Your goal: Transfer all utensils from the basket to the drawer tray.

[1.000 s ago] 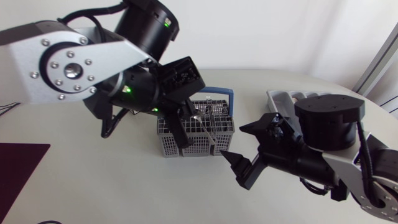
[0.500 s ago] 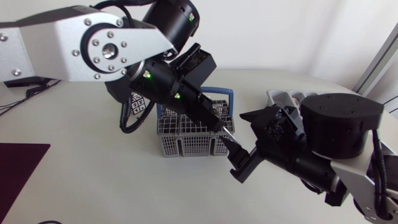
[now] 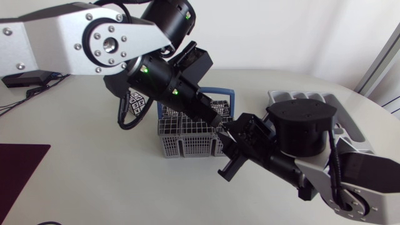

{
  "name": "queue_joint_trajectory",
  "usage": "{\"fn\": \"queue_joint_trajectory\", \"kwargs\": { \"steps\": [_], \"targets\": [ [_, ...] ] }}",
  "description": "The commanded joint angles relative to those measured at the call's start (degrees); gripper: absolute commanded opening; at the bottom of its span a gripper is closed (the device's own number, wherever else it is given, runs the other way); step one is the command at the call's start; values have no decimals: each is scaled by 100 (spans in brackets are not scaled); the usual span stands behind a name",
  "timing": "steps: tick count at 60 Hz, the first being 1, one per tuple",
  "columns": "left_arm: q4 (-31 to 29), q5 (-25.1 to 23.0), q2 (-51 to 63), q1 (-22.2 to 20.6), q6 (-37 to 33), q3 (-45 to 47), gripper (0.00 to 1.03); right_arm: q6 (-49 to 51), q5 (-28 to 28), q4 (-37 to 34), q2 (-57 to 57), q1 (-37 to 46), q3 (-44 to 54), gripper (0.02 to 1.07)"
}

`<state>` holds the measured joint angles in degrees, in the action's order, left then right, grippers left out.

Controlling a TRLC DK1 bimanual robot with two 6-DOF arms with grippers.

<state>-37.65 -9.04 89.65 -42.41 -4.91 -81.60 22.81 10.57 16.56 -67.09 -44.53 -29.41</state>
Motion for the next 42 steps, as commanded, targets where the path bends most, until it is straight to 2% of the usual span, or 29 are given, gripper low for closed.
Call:
{"fn": "queue_joint_trajectory", "kwargs": {
  "steps": [1, 12, 20, 42],
  "targets": [
    [-58, -81, 194, 75, 60, -145, 3, 119, 42, 120, -120, -38, -179, 27],
    [-58, -116, 255, 128, 51, -145, 3, 180, 42, 164, -278, -47, -302, 23],
    [-58, -133, 273, 128, 69, -172, 3, 198, 7, 181, -366, -47, -329, 13],
    [-58, -212, 273, 93, 86, -189, 5, 136, -11, 164, -384, -11, -311, 7]
  ]
}}
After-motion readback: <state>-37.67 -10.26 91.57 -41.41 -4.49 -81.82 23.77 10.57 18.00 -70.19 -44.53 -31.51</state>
